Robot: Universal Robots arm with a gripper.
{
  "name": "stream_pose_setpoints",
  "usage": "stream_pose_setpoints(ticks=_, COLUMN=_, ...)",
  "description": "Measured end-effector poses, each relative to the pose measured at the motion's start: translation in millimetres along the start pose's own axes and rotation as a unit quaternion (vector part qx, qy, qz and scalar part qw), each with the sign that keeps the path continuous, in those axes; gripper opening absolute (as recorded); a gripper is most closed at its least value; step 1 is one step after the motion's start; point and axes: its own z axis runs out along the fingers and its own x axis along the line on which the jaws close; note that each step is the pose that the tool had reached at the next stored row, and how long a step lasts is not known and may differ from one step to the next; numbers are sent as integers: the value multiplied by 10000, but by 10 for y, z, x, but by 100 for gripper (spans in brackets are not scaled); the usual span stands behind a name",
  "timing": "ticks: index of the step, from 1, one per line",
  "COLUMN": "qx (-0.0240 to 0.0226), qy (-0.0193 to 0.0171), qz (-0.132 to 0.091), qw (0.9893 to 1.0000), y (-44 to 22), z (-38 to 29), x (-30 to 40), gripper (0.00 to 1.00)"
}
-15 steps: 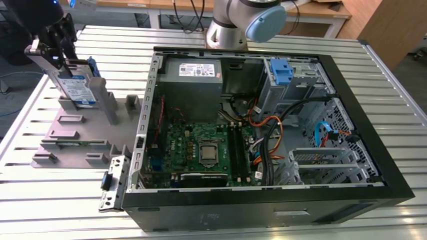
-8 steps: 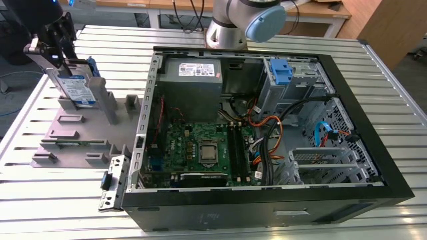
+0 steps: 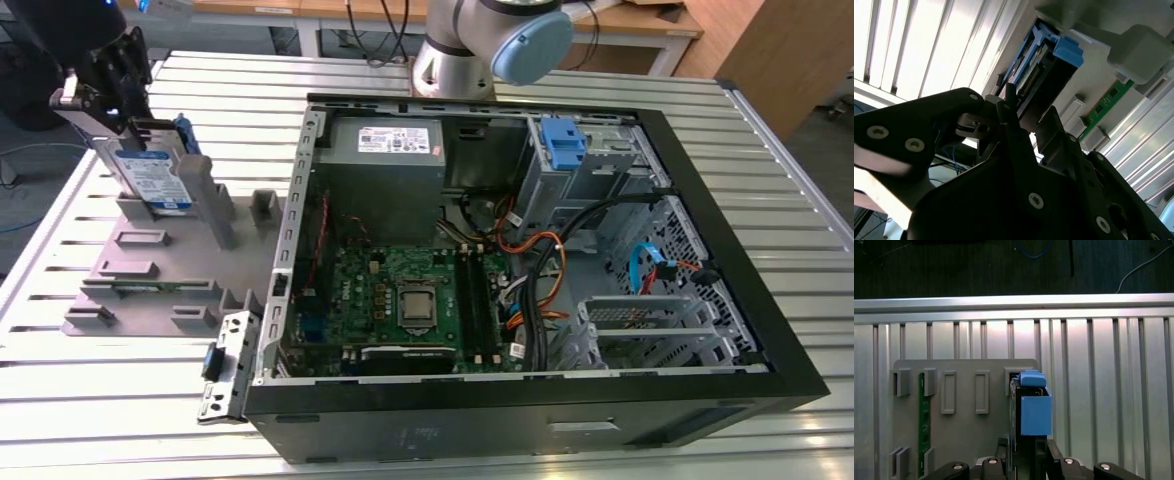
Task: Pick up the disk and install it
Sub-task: 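Pick up the disk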
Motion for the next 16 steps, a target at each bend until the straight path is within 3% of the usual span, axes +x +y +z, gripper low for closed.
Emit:
stream_pose_setpoints(ticks=1, qx=0, qy=0, qz=0, qw=10000, y=0, z=-1, x=0, gripper=42)
stream_pose_setpoints(ticks=6, qx=0, qy=-2, qz=0, qw=10000, y=0, z=-3, x=0, gripper=42)
stream_pose_setpoints(ticks=8, qx=1, qy=-71, qz=-2, qw=10000, y=0, z=-5, x=1, gripper=42)
stream_pose_setpoints(ticks=9, qx=2, qy=-80, qz=-2, qw=10000, y=0, z=-4, x=0, gripper=42)
stream_pose_setpoints(ticks=16, qx=2, qy=-80, qz=-7, qw=10000, y=0, z=7, x=1, gripper=42)
